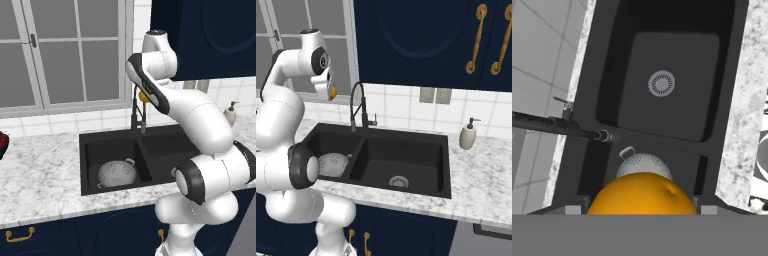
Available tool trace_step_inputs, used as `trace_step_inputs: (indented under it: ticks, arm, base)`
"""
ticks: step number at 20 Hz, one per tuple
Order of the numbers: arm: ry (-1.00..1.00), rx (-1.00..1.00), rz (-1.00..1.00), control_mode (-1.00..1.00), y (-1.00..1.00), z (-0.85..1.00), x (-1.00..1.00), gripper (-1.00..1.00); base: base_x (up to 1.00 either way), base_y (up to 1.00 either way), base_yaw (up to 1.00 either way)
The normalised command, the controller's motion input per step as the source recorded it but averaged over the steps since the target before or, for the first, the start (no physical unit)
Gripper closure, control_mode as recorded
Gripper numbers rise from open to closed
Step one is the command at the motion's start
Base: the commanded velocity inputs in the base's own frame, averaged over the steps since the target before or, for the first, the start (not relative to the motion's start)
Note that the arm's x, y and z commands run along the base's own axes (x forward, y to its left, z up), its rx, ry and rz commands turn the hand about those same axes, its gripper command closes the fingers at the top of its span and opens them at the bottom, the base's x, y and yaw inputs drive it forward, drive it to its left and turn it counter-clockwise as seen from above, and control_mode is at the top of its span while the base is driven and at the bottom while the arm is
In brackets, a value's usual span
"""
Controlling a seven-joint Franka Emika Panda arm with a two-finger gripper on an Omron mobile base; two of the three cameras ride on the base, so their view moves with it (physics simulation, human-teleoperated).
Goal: Put the colander in the sink, put the orange in the colander, and turn on the sink faucet and pour water over the colander.
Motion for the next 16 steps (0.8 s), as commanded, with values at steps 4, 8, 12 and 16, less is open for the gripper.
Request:
trace_step_inputs:
  ticks: [4,8,12,16]
  arm:
    - [0.01,-0.09,0.00,-1.00,0.84,-0.31,0.16,1.00]
    - [-0.04,0.00,0.00,-1.00,0.66,-0.78,0.00,1.00]
    - [-0.14,0.00,0.01,-1.00,0.49,-0.89,0.00,1.00]
    - [-0.06,0.00,0.07,-1.00,0.14,-0.83,0.10,1.00]
  base:
    - [0.00,0.00,0.00]
    - [0.00,0.00,0.00]
    - [0.00,0.00,0.00]
    - [0.00,0.00,0.00]
